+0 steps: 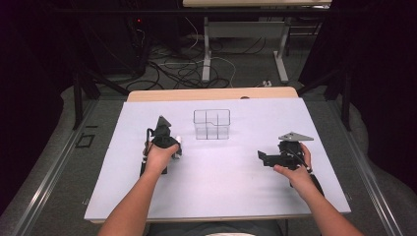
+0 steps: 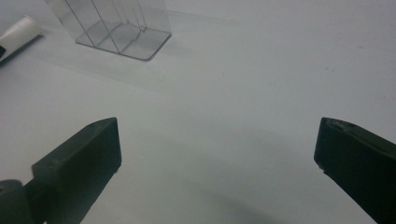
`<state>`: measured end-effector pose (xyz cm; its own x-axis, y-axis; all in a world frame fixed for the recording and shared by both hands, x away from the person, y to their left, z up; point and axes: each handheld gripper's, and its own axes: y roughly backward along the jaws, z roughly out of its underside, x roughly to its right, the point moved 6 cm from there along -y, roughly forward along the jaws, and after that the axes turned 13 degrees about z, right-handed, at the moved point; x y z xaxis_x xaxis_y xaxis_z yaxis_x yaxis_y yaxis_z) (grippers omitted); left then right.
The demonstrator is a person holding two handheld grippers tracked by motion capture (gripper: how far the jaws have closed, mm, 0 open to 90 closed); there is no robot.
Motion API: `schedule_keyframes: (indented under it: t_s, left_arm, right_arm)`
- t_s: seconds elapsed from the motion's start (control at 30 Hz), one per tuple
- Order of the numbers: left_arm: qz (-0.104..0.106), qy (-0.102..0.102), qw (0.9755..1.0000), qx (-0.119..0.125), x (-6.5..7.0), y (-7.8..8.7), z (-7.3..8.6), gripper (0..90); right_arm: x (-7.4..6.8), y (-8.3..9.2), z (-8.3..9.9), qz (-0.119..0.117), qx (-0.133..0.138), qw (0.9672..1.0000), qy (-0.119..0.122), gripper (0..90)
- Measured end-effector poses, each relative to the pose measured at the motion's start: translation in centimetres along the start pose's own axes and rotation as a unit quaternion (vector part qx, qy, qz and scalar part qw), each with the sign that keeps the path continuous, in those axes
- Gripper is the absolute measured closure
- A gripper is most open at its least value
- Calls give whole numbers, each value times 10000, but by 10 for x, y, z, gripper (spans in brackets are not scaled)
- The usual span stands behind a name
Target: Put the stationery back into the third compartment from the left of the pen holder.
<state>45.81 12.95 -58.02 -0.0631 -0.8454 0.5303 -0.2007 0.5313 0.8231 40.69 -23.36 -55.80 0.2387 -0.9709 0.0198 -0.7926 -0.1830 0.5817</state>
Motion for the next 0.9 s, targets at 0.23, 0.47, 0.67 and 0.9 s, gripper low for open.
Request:
schedule_keyframes:
  t_s: [0.23, 0.47, 0.67, 0.9]
  left_arm:
    - [180, -149, 9991, 349, 0, 9, -3, 708]
    - [267, -453, 9946, 893, 3, 18, -5, 707]
    - [238, -893, 9865, 1355, 9, 28, -5, 707]
    - [331, -1258, 9752, 1791, 17, 38, -4, 707]
  right_arm:
    - [-1, 0, 0, -36, 25, 10000, 53, 3]
    - [-5, -1, 0, -75, 44, 9999, 94, 4]
    - [-12, 0, -3, -230, 93, 9996, 107, 9]
    - [-16, -1, -4, -329, 49, 9994, 43, 51]
